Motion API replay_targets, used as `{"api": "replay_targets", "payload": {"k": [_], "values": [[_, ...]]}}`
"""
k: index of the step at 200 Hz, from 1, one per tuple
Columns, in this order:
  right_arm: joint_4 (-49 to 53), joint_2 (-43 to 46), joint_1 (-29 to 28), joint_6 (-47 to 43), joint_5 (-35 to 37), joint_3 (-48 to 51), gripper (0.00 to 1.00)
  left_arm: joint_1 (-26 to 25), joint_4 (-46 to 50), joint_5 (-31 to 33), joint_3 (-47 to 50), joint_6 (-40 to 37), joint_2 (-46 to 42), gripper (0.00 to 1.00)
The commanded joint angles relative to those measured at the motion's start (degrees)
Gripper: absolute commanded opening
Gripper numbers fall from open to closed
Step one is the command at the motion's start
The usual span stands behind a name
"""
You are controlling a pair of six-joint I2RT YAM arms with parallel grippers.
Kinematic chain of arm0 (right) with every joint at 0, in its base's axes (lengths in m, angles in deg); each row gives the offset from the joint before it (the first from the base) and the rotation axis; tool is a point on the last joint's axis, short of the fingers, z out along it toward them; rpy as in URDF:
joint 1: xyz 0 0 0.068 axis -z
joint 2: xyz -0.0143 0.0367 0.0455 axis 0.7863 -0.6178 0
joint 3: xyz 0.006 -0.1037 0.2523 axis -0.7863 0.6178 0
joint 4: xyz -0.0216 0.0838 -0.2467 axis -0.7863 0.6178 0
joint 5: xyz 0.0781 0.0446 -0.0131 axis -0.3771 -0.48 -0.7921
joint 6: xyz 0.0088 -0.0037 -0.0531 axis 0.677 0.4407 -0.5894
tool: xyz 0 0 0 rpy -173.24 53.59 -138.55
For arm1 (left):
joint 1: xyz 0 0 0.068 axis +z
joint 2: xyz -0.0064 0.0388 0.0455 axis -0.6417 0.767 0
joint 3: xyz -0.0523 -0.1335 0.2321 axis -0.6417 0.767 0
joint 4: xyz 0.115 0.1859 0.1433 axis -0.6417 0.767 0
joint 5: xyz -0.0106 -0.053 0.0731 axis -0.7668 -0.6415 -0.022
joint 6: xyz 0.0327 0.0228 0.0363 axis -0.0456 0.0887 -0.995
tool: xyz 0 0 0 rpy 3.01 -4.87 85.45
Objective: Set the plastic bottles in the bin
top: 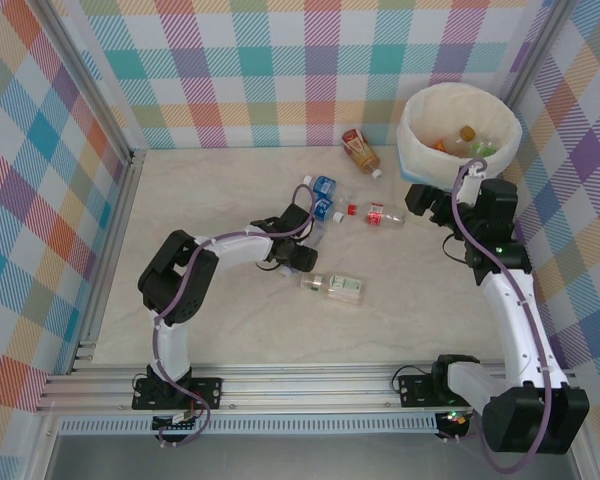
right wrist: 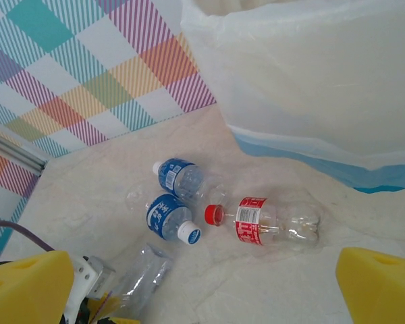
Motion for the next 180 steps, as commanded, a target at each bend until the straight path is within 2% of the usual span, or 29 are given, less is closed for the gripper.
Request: {"api": "replay_targets", "payload": {"k": [1,33,86,116,153,180], "values": [[-1.84,-0.85,-0.63,0.33,-1.97,-0.11,1.0,-0.61,0.93,2.43,-1.21,0.22,0.7,0.62],[-3.53,-2.81,-1.99,-0.09,-4.23,-0.4,1.0,-0.61,0.36,2.57,-0.88,0.21,0.8,0.54],[-1.08,-5.59,-7.03,-1.41,-1.36,-1.35,1.0,-0.61,-1.84,0.8,0.29,-0.04,0.21,0.45],[-1.91,-7.31,-10.71,-1.06,4.16,-1.33,1.0,-0.61,-5.73,-0.22,2.02,-0.15,-1.59,0.41],[-4.87,-8.65,-12.85,0.99,4.47,-1.34,1.0,-0.61,-9.67,-1.27,5.37,-0.49,-6.07,0.36],[-4.8,-9.02,-13.54,3.05,8.49,-1.69,1.0,-0.61,-14.04,-1.07,9.19,0.19,-10.41,0.32]]}}
